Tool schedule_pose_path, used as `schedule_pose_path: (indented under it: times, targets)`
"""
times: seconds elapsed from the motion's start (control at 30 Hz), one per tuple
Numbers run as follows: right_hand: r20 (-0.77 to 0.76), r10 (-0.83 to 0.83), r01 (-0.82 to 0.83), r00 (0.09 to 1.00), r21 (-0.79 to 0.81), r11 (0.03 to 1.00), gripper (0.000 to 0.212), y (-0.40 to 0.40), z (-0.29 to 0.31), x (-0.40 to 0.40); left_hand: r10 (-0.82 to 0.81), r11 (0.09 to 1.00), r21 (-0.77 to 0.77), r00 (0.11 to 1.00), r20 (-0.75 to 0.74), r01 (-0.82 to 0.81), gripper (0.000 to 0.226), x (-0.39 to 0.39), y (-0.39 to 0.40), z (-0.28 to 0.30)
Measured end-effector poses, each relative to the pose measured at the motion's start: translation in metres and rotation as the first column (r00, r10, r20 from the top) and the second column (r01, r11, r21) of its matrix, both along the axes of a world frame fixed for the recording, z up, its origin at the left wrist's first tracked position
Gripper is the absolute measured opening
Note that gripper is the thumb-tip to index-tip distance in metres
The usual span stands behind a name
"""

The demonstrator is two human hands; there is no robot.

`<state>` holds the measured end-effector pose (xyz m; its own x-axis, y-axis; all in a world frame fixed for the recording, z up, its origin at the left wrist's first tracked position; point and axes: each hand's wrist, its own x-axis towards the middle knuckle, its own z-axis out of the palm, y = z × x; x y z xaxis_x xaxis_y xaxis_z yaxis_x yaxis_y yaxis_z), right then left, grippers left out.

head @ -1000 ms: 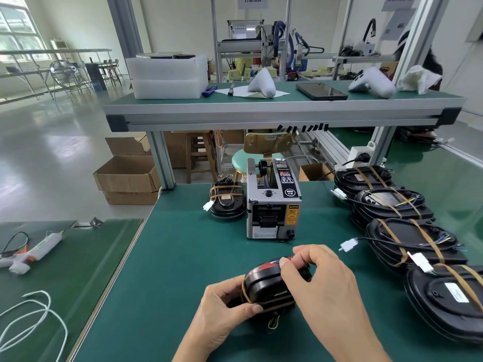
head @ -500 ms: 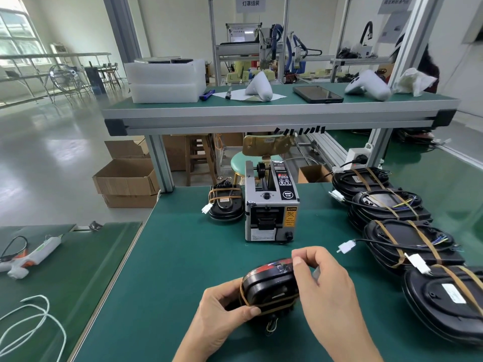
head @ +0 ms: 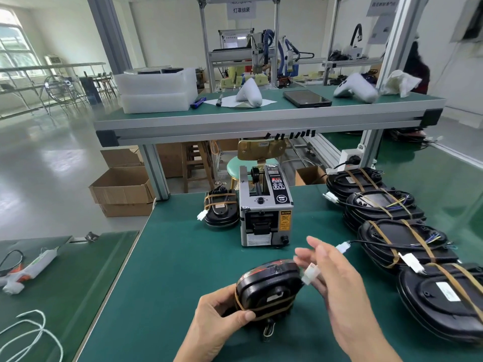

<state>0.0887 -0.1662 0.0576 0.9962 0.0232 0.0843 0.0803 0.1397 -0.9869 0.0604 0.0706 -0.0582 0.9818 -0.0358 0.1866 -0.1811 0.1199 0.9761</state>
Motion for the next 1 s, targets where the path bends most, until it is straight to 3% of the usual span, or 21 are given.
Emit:
schedule_pose_path:
  times: [0.07,0.1,0.23,0.37,0.47,0.57,0.63,0.7,0.77,0.87,1.0]
  targets:
    - [0.005,0.133,-0.133,0.991,0.013,0.991,0.058,-0.007,-0.019,0.002,0.009,1.000,-0.006,1.000,-0.002,-0.009,0.052,0.001,0.000,0.001]
    - [-0.008,0.198,-0.198,0.980,0.005,0.980,0.063,-0.007,-0.028,0.001,0.012,1.000,-0.010,1.000,-0.001,-0.012,0.052,0.001,0.000,0.002]
    - [-0.018,0.300,-0.299,0.954,-0.139,0.944,0.043,-0.003,-0.055,0.003,0.015,1.000,0.008,1.000,0.008,-0.015,0.058,0.001,-0.003,0.007]
    - [-0.044,0.361,-0.361,0.931,-0.230,0.904,0.048,0.006,-0.045,0.007,0.061,0.997,0.054,0.998,0.027,-0.062,0.047,-0.001,-0.003,0.011]
    - [0.027,0.373,-0.353,0.928,-0.264,0.898,0.054,0.013,-0.036,0.007,0.075,0.988,0.132,0.996,0.051,-0.081,0.038,-0.002,-0.002,0.014]
    - [0.094,0.355,-0.291,0.930,-0.401,0.869,0.056,0.016,-0.022,0.011,0.066,0.986,0.155,0.998,0.023,-0.069,0.061,-0.003,-0.004,0.018]
    - [0.104,0.363,-0.225,0.926,-0.619,0.752,0.052,0.016,-0.009,0.014,0.083,0.992,0.096,0.996,0.011,-0.084,0.084,-0.001,-0.002,0.015]
    - [0.140,0.385,-0.103,0.912,-0.831,0.547,0.053,0.017,0.002,0.016,0.088,0.993,0.073,0.996,-0.001,-0.088,0.102,0.000,0.001,0.012]
    - [0.131,0.414,-0.032,0.901,-0.931,0.365,0.063,0.021,0.011,0.016,0.072,0.997,0.042,0.997,-0.001,-0.072,0.109,0.000,0.002,0.011]
    - [0.070,0.441,-0.022,0.895,-0.979,0.200,0.070,0.028,0.015,0.014,0.081,0.997,0.013,0.997,-0.021,-0.080,0.101,-0.001,0.000,0.014]
    - [0.083,0.490,0.046,0.868,-0.995,0.088,0.072,0.037,0.010,0.013,0.108,0.991,0.082,0.993,-0.049,-0.104,0.071,-0.004,-0.003,0.022]
